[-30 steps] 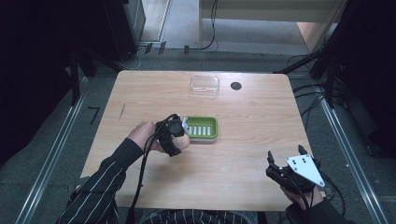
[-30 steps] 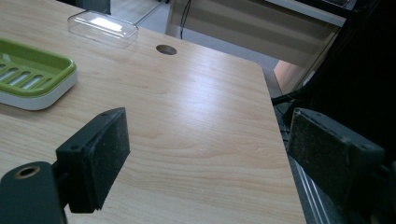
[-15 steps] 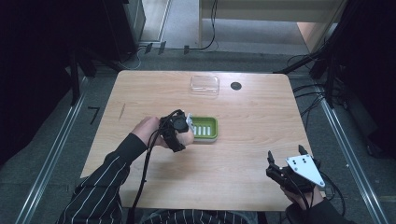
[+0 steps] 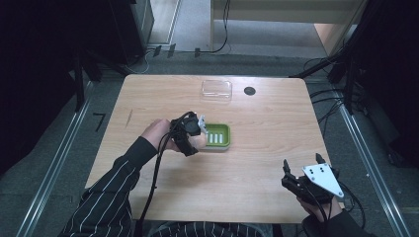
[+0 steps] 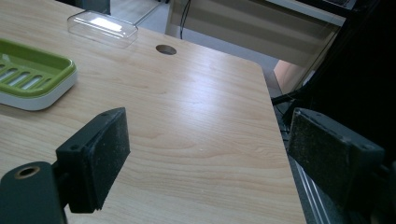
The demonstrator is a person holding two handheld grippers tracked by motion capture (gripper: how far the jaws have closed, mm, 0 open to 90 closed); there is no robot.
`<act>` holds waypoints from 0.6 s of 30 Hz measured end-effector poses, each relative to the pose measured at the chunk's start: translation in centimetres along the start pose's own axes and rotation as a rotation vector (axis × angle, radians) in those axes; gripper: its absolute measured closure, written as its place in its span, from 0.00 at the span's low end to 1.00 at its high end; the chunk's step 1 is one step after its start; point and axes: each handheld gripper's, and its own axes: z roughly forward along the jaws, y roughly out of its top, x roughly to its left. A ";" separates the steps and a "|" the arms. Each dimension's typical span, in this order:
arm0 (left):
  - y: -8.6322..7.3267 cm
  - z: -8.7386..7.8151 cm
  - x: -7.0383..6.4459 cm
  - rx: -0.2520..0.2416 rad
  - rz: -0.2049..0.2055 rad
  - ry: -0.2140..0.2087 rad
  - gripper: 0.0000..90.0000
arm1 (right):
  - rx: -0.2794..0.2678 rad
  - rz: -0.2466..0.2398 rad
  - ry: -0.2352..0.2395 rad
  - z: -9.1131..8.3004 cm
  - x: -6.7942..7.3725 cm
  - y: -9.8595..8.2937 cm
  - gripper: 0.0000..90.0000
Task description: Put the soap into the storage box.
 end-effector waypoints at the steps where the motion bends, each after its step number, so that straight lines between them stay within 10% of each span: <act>1: 0.0 -0.1 0.0 -0.001 0.002 -0.001 0.37 | -0.001 -0.001 0.000 0.0 0.0 0.0 0.15; 18: -0.3 -0.7 0.8 -0.042 0.002 0.022 0.37 | -0.001 -0.003 0.000 -0.1 0.1 0.0 0.15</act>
